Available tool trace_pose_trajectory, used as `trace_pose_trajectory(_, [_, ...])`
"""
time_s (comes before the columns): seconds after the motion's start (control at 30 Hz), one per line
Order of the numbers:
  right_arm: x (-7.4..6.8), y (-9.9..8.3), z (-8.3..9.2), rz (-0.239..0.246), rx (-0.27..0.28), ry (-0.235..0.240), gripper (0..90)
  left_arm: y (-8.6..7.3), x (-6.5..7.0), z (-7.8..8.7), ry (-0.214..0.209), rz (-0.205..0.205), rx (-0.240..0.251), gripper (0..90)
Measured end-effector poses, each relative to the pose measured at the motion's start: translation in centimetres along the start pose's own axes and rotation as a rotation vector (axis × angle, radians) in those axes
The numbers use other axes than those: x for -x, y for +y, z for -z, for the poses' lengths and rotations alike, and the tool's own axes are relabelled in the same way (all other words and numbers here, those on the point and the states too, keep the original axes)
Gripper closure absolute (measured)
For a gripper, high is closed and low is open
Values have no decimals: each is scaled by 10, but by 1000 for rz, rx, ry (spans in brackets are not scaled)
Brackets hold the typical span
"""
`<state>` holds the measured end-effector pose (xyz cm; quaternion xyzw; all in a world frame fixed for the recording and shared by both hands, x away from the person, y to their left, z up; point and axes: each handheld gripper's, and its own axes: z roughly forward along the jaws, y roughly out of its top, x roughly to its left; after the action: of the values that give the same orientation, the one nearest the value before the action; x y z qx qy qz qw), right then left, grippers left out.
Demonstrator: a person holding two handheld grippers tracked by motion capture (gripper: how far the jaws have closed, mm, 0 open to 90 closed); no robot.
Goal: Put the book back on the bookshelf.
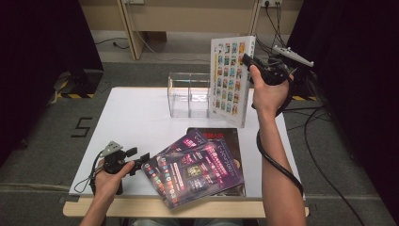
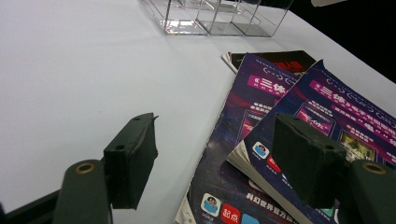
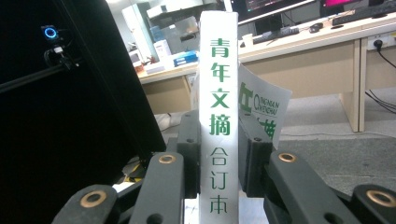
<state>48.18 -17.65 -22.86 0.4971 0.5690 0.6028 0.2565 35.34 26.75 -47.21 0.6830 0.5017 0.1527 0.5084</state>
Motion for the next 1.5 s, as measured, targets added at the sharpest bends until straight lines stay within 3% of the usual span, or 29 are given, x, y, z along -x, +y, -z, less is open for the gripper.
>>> trace_pose_trajectory(0.33, [0,7,-11,2,-4,-5,743,-1,0,-1,-4,1,-3,309])
trace_pose_trajectory(0.87, [-6,20,-25,-35,-4,47,743,-1,-1,-1,-6,1,-3,310])
trace_pose_trajectory(1.5, [15,27,-48,-86,-11,30,743,-2,-1,-2,-3,-1,-3,313])
